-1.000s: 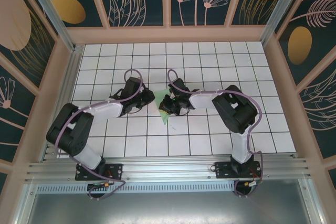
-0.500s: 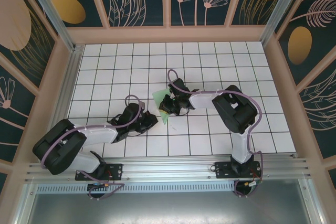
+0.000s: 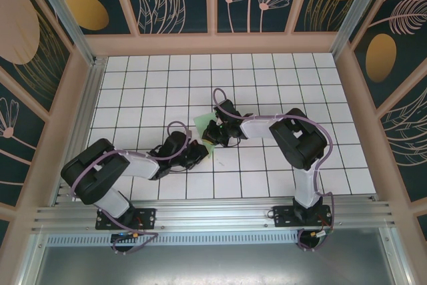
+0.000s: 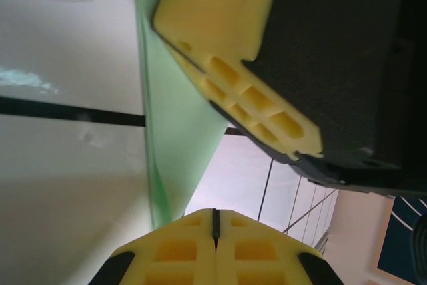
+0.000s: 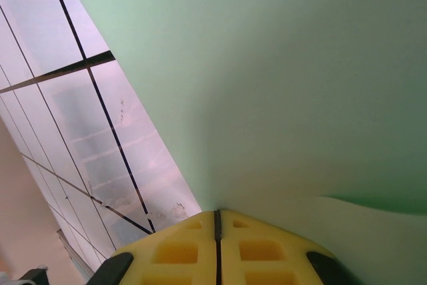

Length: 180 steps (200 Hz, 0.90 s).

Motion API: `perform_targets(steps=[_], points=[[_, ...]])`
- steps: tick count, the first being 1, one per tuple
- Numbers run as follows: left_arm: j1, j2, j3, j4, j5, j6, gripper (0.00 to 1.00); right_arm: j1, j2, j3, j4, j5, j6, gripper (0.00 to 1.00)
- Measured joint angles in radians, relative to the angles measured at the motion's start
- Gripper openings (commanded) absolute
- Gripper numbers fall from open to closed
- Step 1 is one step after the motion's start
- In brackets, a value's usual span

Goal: Fold a paper plane with a square sheet of paper (pick it up from the middle)
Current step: Third fold the triangle at the center of the table.

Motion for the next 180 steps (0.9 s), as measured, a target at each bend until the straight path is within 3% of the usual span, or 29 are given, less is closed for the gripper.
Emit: perform_targets(steps=[180], points=[[0.000, 0.084, 0.087, -0.130, 0.013, 0.035, 0.05, 0.000, 0.000, -0.003, 0.006, 0.001, 0.015, 0.08]])
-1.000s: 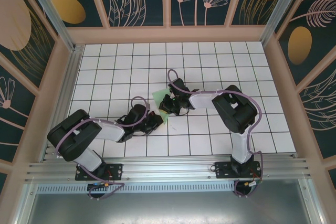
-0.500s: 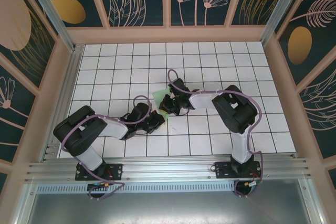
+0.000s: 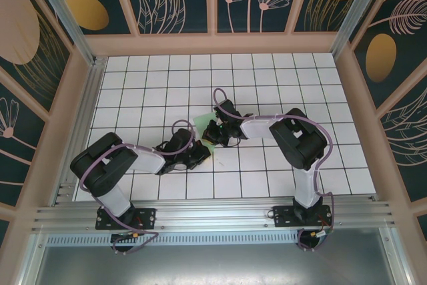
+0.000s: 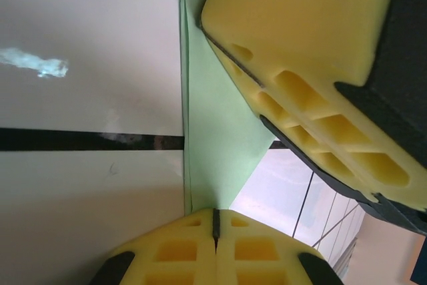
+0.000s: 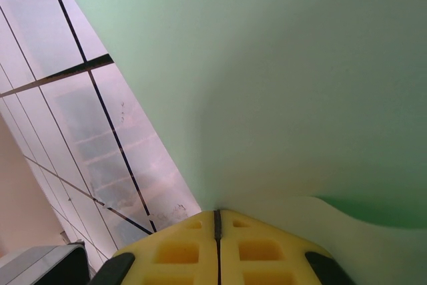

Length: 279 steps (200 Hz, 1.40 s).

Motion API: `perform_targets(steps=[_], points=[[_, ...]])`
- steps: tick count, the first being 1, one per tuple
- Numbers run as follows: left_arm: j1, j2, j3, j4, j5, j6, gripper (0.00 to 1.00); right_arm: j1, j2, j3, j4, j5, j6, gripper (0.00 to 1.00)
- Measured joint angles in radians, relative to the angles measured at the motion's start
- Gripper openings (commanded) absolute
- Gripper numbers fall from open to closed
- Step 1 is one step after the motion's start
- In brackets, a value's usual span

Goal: Fold a paper plane with a square sheet of paper (pick it up from the middle)
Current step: Third fold the triangle at the center of the table.

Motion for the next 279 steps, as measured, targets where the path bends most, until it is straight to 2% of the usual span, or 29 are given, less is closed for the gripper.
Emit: perform_targets(steps=[80, 141, 176, 279], points=[[-0.021, -0.040, 0.011, -0.090, -0.028, 0.048, 0.05, 0.000, 0.002, 0.000, 0.000, 0.002, 0.003, 0.08], [-0.032, -0.166, -0.010, -0.234, -0.018, 0.090, 0.07, 0.000, 0.002, 0.000, 0.000, 0.002, 0.003, 0.08], [-0.027, -0.254, -0.009, -0.206, -0.068, 0.075, 0.08, 0.000, 0.002, 0.000, 0.000, 0.002, 0.003, 0.08], [-0.024, -0.062, 0.037, -0.103, -0.062, 0.068, 0.07, 0.000, 0.005, 0.004, 0.000, 0.002, 0.003, 0.08]])
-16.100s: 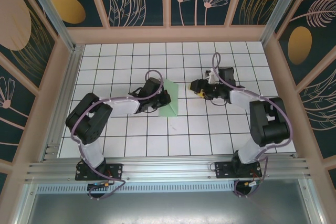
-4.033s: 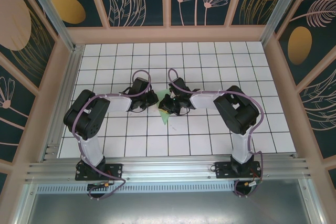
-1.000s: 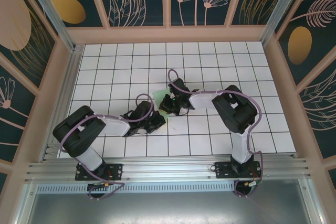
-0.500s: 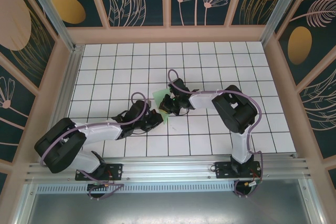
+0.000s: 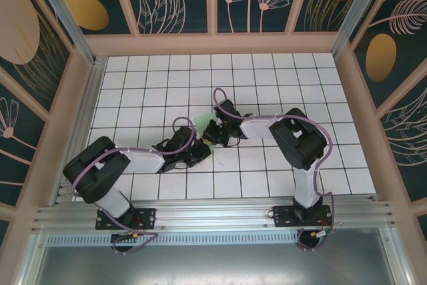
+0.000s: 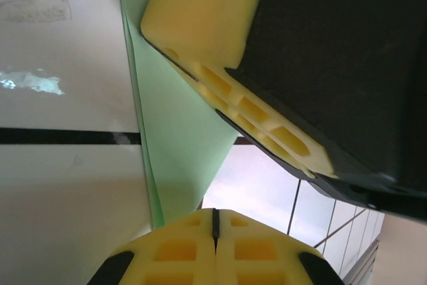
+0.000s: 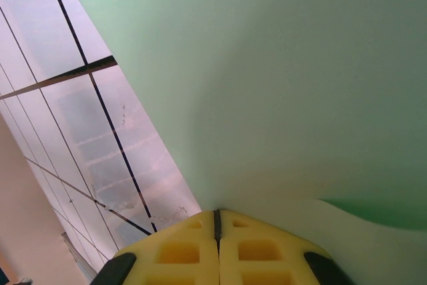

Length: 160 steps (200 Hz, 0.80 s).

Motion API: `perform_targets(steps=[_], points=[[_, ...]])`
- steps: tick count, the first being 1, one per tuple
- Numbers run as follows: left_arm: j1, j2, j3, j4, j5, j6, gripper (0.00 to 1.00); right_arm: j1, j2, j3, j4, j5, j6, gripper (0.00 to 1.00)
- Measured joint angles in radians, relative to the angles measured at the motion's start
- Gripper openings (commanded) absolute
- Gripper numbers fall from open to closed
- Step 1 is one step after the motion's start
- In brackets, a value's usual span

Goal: Fold a paper plane with a square sheet of paper (pick it up from the middle)
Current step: Third fold the triangle at the center of the table.

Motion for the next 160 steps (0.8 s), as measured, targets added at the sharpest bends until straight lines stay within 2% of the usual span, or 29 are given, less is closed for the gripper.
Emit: perform_targets(steps=[61, 122, 160], points=[[0.000, 0.041, -0.005, 0.020, -0.001, 0.000, 0.04, 0.000, 0.002, 0.005, -0.002, -0.001, 0.000, 0.09], [0.001, 0.041, -0.051, 0.098, -0.004, -0.009, 0.02, -0.029, 0.002, 0.076, -0.078, 0.013, -0.041, 0.32], [0.001, 0.041, -0.060, 0.116, -0.003, -0.018, 0.01, -0.071, -0.079, 0.089, -0.113, 0.065, -0.092, 0.32]])
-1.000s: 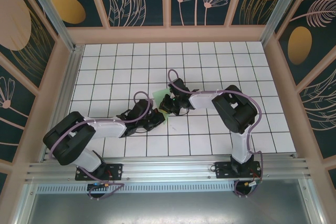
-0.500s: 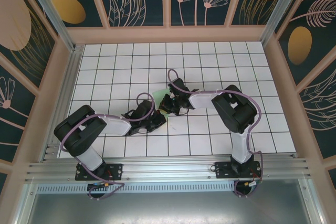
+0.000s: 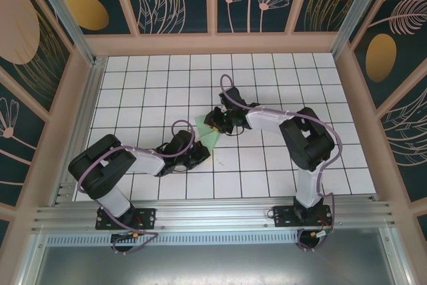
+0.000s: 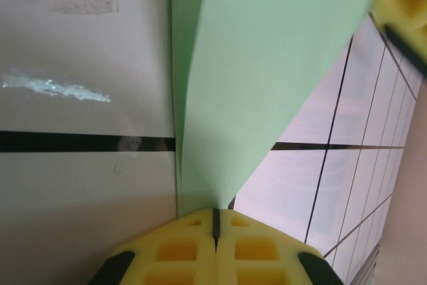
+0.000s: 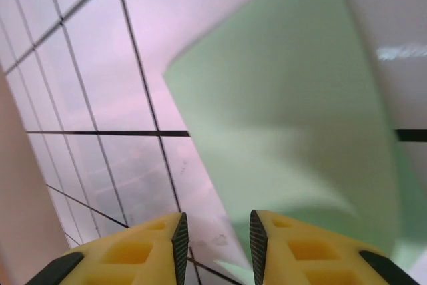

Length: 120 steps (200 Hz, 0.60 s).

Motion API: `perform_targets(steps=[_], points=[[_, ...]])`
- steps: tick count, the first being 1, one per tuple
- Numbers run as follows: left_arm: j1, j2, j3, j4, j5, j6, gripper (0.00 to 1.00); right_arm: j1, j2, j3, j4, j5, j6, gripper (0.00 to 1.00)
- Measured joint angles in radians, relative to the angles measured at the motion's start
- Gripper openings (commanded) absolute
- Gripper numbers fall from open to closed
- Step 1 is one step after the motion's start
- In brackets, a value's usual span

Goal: Fold a paper plane with a square sheet of paper (pick it up from the middle)
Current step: Third fold the triangle at the center of the table.

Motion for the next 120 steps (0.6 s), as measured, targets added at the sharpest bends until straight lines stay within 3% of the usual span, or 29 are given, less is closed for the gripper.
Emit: perform_targets(steps=[49, 74, 120], points=[[0.000, 0.000, -0.007, 0.014, 0.000, -0.006, 0.00, 0.018, -0.195, -0.147, 0.003, 0.024, -0.055, 0.12], [0.000, 0.000, -0.008, 0.015, 0.000, -0.007, 0.00, 0.058, -0.200, -0.178, -0.006, 0.023, -0.070, 0.06], [0.001, 0.003, -0.008, 0.018, 0.002, -0.009, 0.00, 0.097, -0.153, -0.184, -0.007, 0.018, -0.066, 0.03]])
